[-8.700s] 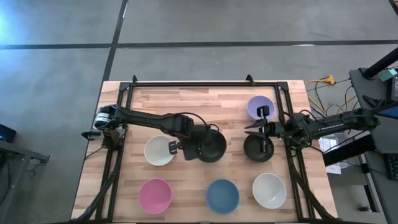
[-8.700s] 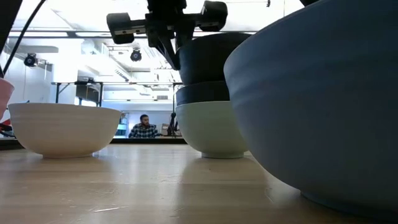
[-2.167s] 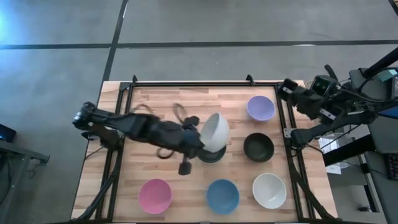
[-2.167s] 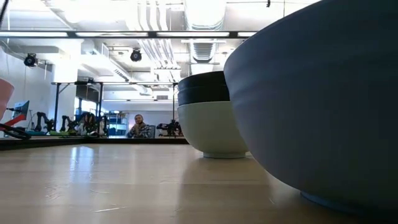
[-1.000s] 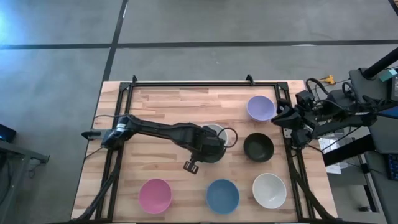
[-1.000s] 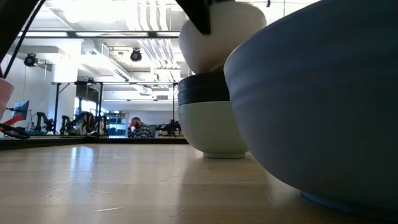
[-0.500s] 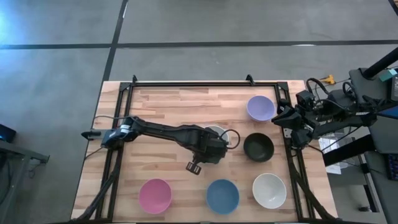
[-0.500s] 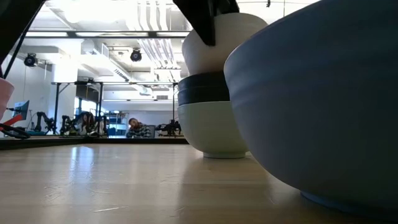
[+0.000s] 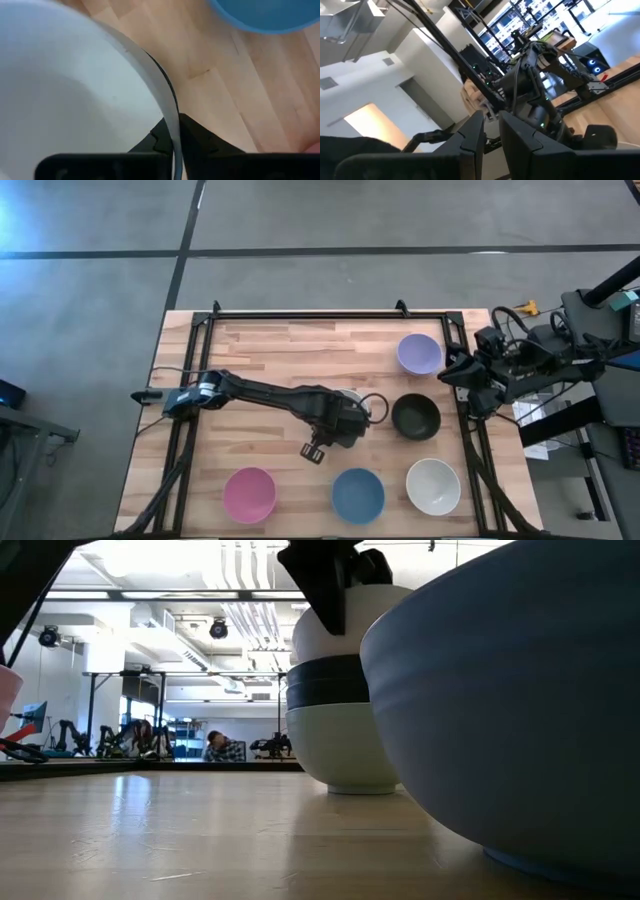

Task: Nest bowls inside each other
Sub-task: Stack the left white bowl on the left black bowl

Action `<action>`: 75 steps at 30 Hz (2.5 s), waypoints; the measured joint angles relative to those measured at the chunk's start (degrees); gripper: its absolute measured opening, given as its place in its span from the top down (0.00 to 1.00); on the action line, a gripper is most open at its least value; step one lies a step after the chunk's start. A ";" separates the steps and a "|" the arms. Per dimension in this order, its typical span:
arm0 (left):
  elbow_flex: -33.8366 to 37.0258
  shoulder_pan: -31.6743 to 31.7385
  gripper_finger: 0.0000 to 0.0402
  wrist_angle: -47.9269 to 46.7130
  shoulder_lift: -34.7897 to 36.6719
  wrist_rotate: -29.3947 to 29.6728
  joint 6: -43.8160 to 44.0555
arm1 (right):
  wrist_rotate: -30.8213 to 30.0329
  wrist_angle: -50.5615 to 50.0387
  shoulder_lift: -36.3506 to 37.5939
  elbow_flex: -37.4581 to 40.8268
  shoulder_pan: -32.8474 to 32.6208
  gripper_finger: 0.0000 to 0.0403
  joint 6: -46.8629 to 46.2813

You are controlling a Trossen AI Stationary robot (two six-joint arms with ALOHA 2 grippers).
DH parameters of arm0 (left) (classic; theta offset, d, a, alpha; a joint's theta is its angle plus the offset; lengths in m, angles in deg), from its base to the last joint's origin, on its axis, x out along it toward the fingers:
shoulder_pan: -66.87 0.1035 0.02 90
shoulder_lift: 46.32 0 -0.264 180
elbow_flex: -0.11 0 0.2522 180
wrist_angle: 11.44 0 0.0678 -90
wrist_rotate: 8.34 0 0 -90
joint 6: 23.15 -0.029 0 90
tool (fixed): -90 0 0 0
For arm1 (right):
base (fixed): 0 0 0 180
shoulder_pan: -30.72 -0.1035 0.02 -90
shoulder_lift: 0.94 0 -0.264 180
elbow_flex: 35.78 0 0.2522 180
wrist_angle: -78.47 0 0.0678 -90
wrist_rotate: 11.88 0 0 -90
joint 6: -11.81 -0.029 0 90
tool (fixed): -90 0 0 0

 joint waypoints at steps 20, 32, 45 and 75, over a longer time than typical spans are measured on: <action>-5.22 0.10 0.64 1.25 5.25 1.61 11.86 | -0.24 0.17 -0.27 0.00 -3.05 0.86 -1.43; -2.21 2.80 0.90 1.34 4.00 -4.49 21.43 | -0.22 0.15 -2.31 0.11 -3.05 0.86 -2.51; 0.07 3.44 0.90 2.07 4.07 -11.85 22.89 | -0.22 0.20 -2.91 0.11 -5.40 0.86 -2.93; 3.41 -0.66 1.00 2.89 4.88 -7.40 22.53 | -0.24 0.28 -2.91 0.11 -5.52 0.86 -2.93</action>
